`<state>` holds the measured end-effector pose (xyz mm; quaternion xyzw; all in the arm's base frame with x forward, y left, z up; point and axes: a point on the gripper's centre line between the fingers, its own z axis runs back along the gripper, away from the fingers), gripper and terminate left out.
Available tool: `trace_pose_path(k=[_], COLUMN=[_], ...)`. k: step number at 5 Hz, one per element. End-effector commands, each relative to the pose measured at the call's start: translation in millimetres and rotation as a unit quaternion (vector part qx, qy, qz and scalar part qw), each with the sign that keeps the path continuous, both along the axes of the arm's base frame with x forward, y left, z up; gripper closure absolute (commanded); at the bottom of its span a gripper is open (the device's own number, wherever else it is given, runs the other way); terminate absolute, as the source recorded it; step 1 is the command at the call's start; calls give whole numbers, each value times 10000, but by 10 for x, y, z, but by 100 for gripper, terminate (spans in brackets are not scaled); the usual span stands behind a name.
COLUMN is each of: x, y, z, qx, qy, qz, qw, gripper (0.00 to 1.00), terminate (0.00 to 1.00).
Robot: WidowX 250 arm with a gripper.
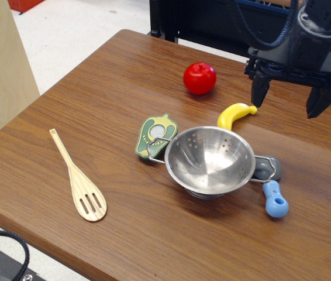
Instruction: Put banana in colander
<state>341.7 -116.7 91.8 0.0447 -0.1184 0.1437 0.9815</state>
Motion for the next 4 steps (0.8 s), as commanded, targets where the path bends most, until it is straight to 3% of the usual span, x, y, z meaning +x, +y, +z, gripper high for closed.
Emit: trace_pose_path(k=[1,2,3,4], x=[0,92,236,332], y=[0,176,384,510], z=[0,63,-37,-105], qx=[0,33,17,-33], qy=[0,170,459,511], qz=[0,-331,-657,-971], qw=[10000,9993,9968,9940], gripper=[0,0,0,0], terminate=[0,0,0,0])
